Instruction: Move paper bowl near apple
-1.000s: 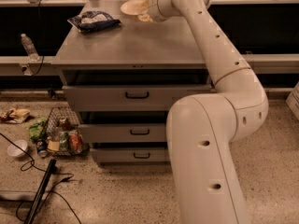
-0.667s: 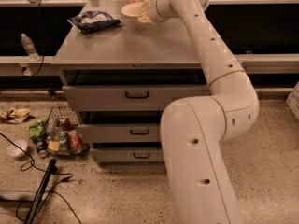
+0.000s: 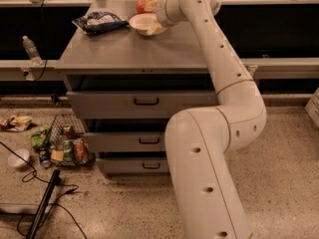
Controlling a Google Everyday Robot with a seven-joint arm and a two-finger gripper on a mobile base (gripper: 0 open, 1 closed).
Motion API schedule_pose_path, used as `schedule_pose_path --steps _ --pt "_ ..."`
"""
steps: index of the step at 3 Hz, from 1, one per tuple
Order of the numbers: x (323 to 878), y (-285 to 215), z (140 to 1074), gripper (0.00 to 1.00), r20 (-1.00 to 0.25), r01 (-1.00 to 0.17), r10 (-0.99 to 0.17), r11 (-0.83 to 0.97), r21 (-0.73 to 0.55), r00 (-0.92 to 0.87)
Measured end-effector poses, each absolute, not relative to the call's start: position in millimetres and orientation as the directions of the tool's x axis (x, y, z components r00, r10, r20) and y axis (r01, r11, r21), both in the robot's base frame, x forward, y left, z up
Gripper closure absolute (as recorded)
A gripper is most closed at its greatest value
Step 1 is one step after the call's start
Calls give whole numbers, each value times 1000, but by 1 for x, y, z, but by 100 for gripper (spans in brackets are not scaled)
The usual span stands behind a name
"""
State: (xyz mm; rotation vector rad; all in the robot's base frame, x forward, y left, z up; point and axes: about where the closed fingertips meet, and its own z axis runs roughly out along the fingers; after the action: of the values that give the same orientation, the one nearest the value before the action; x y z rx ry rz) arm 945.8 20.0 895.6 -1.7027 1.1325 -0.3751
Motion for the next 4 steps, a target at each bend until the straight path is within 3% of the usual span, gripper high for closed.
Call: schedule_pose_path --steps 1,3,4 --pt "939 7 908 0 -265 -494 -810 -36 -868 524" --pt "897 -131 994 0 -445 -494 -804 222 -841 395" --pt "867 -126 994 0 -532 -617 -777 245 -748 337"
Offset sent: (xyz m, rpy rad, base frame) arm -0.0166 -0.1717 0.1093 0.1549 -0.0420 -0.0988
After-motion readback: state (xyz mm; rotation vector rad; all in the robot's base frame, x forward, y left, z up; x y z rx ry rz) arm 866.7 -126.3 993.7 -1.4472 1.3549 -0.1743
